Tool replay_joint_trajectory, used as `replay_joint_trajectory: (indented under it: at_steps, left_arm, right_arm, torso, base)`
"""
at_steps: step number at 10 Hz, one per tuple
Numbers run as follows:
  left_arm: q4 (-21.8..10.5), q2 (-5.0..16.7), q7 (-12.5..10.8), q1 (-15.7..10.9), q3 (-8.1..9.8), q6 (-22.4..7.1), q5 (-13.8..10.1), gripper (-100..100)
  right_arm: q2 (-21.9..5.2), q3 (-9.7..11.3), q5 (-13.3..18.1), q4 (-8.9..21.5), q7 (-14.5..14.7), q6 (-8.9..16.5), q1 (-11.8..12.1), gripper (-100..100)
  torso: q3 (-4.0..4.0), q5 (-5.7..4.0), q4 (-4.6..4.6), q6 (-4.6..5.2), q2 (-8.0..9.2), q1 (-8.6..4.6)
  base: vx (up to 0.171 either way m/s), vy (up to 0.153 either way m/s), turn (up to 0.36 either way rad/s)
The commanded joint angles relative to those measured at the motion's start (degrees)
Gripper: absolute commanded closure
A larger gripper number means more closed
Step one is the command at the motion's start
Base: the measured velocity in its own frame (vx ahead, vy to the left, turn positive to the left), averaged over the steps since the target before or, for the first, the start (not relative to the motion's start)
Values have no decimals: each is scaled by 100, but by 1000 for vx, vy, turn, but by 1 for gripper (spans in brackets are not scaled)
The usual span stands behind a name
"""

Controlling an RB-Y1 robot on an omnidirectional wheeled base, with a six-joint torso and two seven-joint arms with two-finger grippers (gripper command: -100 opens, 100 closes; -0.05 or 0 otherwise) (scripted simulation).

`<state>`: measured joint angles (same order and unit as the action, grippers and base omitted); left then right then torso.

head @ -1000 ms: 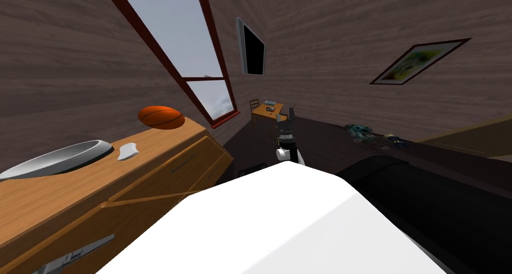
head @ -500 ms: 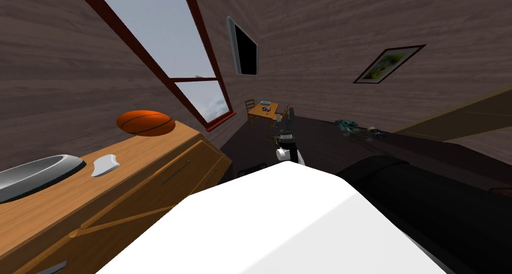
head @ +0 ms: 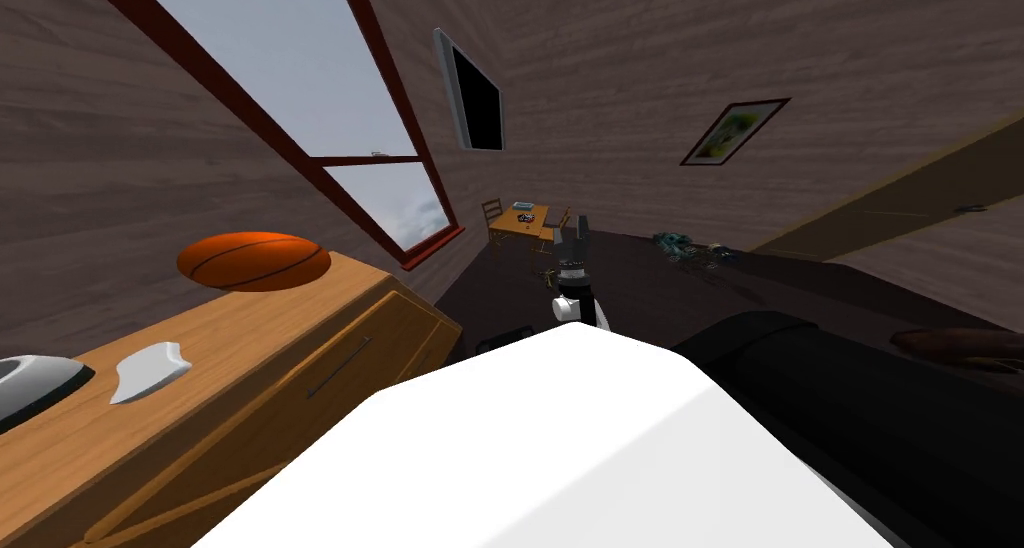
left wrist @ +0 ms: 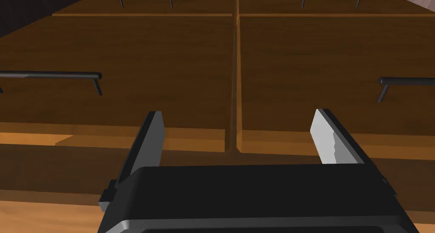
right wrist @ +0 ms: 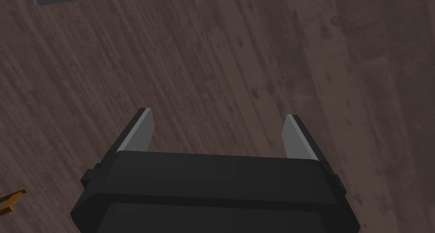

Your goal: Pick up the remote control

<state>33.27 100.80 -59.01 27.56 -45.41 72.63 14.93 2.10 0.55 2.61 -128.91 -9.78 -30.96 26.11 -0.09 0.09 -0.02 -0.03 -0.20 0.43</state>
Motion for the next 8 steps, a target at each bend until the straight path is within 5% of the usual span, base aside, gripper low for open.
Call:
replay_joint_trajectory:
  at_steps: [1,6,8]
  left_arm:
    - [-286,156,-286,-69,-189,149,7,-100]
    - [-653,202,-618,-186,-392,365,21,-100]
    - [-915,156,-874,-308,-543,534,19,-100]
  right_arm:
    - [0,0,0,0,0,0,0,0]
    - [0,-1,0,0,0,0,2,0]
    - [-1,-1,0,0,0,0,1,0]
  torso:
    - [0,0,0,0,0,0]
    - [1,3,1,-11,1,-10]
    - [-11,8,-4,1,-18,27]
  base:
    - [87,151,-419]
    - [64,101,-147]
    - [105,222,-373]
